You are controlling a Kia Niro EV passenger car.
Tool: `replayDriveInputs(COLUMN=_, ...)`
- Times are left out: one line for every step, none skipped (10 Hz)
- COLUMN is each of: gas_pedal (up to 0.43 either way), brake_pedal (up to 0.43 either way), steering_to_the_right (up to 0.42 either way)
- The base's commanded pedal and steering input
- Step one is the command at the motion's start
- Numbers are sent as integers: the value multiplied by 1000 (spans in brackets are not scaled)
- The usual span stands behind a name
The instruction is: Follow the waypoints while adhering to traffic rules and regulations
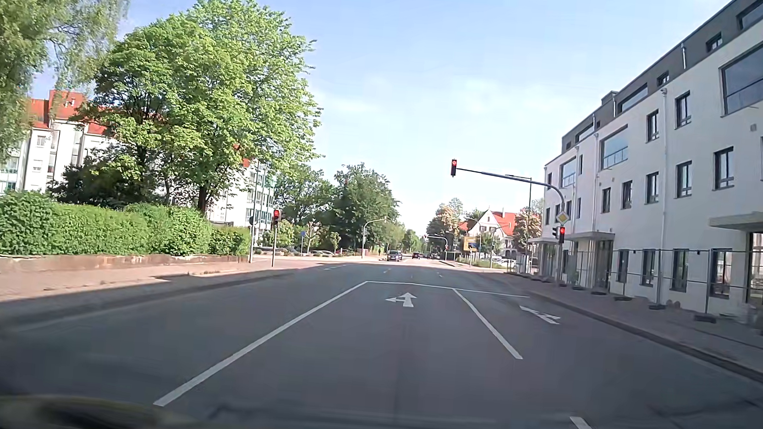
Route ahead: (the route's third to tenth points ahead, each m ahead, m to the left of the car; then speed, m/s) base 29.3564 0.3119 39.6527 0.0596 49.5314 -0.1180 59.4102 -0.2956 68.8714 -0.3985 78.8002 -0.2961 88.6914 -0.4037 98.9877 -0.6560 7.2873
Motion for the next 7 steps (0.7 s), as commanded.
replayDriveInputs(gas_pedal=0, brake_pedal=201, steering_to_the_right=6)
replayDriveInputs(gas_pedal=0, brake_pedal=201, steering_to_the_right=6)
replayDriveInputs(gas_pedal=0, brake_pedal=195, steering_to_the_right=6)
replayDriveInputs(gas_pedal=0, brake_pedal=195, steering_to_the_right=6)
replayDriveInputs(gas_pedal=0, brake_pedal=195, steering_to_the_right=6)
replayDriveInputs(gas_pedal=0, brake_pedal=195, steering_to_the_right=6)
replayDriveInputs(gas_pedal=0, brake_pedal=195, steering_to_the_right=7)
